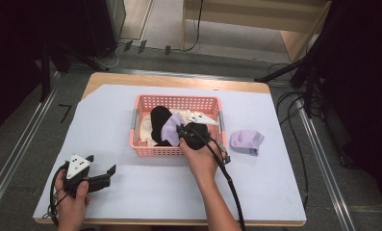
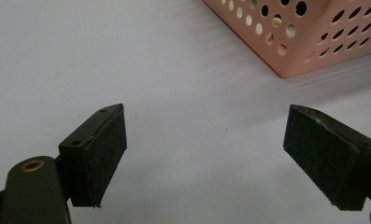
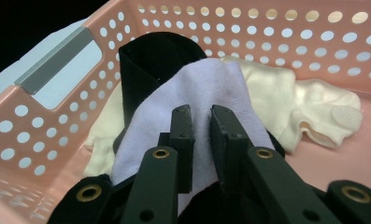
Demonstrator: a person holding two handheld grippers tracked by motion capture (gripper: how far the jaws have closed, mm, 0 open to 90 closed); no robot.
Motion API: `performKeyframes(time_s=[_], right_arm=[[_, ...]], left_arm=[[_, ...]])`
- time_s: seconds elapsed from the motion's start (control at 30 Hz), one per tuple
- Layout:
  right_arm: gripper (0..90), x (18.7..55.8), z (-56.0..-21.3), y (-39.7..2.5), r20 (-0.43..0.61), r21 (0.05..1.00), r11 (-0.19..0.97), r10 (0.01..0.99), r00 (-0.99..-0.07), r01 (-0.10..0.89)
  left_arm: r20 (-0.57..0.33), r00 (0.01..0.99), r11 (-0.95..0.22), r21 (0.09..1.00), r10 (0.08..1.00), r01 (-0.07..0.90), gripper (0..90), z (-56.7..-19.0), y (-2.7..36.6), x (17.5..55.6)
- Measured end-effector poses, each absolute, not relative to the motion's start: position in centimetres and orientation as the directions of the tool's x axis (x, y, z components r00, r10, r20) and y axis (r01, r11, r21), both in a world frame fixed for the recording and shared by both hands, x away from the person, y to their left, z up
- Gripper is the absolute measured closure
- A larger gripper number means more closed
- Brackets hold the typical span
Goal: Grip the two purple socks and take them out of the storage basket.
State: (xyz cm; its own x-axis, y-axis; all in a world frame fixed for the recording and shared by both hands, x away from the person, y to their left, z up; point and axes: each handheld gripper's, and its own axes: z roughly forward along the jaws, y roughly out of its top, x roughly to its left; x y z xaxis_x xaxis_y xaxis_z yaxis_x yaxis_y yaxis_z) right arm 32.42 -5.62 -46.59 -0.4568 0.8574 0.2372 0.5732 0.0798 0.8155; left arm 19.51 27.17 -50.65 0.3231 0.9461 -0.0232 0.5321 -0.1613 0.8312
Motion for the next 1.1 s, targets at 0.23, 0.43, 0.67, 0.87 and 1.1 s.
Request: performKeyframes(time_s=[0.23, 0.43, 0.67, 0.87, 1.1], right_arm=[[65.3, 32.7, -46.8, -5.5, 0.236, 0.826, 0.065, 0.862, -0.449, 0.560], [62.9, 33.3, -46.7, -5.6, 0.249, 0.831, 0.017, 0.883, -0.399, 0.557], [66.7, 34.3, -47.3, -5.3, 0.235, 0.795, 0.033, 0.904, -0.357, 0.606], [87.1, 34.2, -47.0, -5.4, 0.246, 0.794, 0.034, 0.895, -0.372, 0.607], [89.4, 33.6, -46.2, -6.2, 0.256, 0.833, 0.004, 0.883, -0.393, 0.553]], left_arm=[[-0.024, 0.324, -0.162, 0.830, 0.946, 0.533, 14.6, -50.6, 27.2, 19.5], [-0.022, 0.324, -0.163, 0.831, 0.946, 0.531, 14.6, -50.6, 27.2, 19.5], [-0.025, 0.325, -0.162, 0.830, 0.945, 0.533, 14.6, -50.6, 27.2, 19.5], [-0.026, 0.325, -0.161, 0.830, 0.945, 0.534, 14.6, -50.6, 27.2, 19.5], [-0.025, 0.323, -0.161, 0.831, 0.946, 0.533, 14.6, -50.6, 27.2, 19.5]])
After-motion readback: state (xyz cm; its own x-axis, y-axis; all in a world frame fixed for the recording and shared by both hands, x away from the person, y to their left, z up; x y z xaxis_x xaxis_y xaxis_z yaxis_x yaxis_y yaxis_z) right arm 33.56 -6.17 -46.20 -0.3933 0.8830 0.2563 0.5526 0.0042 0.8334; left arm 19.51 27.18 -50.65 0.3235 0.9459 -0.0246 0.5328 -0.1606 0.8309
